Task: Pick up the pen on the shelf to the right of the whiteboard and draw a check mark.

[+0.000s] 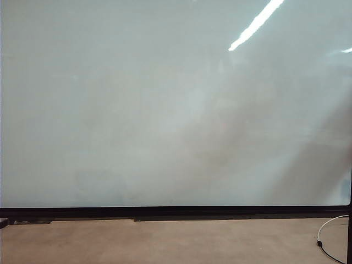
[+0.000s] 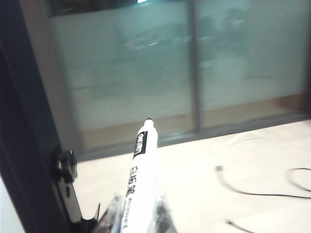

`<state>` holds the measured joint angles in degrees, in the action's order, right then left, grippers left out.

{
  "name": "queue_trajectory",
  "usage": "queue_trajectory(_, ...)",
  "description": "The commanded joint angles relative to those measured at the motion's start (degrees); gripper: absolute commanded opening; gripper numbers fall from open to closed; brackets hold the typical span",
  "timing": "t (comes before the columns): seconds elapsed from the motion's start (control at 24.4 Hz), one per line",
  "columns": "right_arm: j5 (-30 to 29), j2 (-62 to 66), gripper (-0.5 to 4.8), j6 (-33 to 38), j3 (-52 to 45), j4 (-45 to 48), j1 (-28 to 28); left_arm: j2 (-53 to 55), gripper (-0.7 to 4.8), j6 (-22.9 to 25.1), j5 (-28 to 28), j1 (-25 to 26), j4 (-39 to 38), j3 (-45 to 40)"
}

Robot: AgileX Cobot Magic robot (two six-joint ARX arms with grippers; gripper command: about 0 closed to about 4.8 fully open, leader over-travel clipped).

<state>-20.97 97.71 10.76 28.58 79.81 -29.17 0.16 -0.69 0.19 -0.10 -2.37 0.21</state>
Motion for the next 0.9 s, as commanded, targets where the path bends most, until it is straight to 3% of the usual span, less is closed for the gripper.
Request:
queue_trajectory(0.04,10.7,-8.7,-0.04,0.2,-6.8,0.4,2.4,0.0,-0.04,0.2,0.0,0.0,0.7,0.2)
queue_trajectory(0.29,18.3,-29.7,-0.05,1.8,-17.7,-8.5,7.7,0.0,-0.04,0.2,0.0,0.0,0.7,0.2)
queue_trajectory(0.45,18.3,-38.7,-0.05,7.1,-19.8,-16.3,12.6,0.0,-0.05,0.2,0.0,0.0,0.7,0.2)
queue_trajectory(0.7,19.8,-50.8,-0.05,7.0,-19.8,-33.6,20.2,0.0,-0.05,0.2,0.0,0.0,0.7,0.2)
queue_trajectory(0.9,19.8,-56.4,-0.05,6.8,-19.8,-38.4,26.4,0.0,-0.05,0.2,0.0,0.0,0.7,0.2)
